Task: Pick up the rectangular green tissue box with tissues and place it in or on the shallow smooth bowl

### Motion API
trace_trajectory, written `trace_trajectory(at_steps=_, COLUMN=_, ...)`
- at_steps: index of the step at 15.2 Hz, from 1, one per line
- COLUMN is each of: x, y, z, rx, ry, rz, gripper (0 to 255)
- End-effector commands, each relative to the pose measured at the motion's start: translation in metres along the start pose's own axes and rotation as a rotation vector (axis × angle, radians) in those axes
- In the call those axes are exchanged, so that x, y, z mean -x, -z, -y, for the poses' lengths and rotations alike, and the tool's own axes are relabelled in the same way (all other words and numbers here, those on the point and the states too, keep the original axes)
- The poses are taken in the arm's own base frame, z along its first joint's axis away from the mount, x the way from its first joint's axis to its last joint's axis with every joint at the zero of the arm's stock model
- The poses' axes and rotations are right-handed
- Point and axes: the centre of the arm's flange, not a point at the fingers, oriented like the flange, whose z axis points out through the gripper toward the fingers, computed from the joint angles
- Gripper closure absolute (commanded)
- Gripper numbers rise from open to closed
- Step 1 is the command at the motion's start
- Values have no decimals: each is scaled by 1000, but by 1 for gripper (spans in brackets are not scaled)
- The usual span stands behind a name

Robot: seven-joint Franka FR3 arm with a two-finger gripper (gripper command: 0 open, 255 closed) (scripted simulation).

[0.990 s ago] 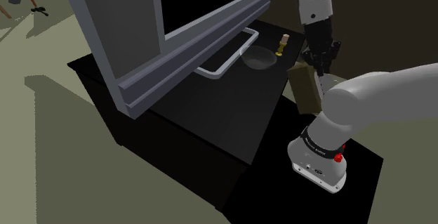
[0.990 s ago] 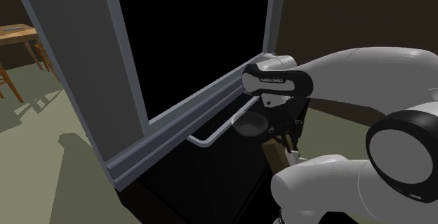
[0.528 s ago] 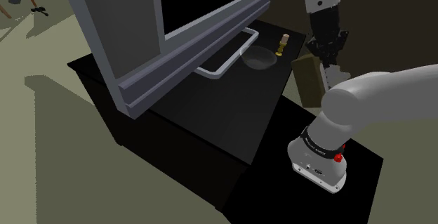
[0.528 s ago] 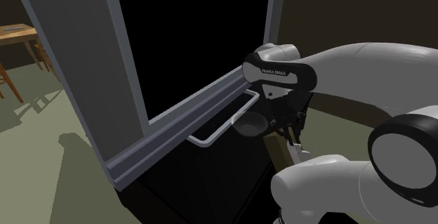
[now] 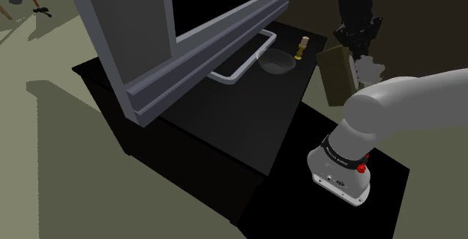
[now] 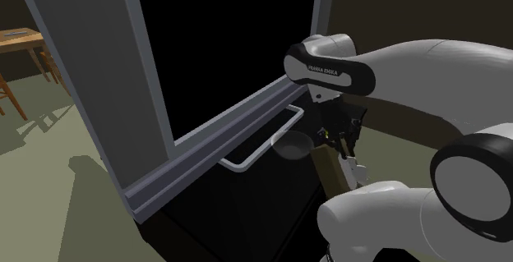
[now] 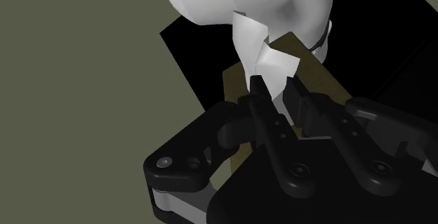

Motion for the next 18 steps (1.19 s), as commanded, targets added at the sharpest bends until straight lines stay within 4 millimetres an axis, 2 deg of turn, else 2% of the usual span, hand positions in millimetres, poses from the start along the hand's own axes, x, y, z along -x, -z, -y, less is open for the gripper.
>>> trace_trajectory(at_steps=1, x=6, y=7, z=-4, rx=0, ry=0, rz=1, gripper=255)
trace_trajectory(at_steps=5, x=15, y=21, z=-9, rx=0, ry=0, rz=1, gripper=255)
trace_trajectory(at_steps=18, x=-98, y=149, z=11, rx=0, ry=0, rz=1, gripper=255)
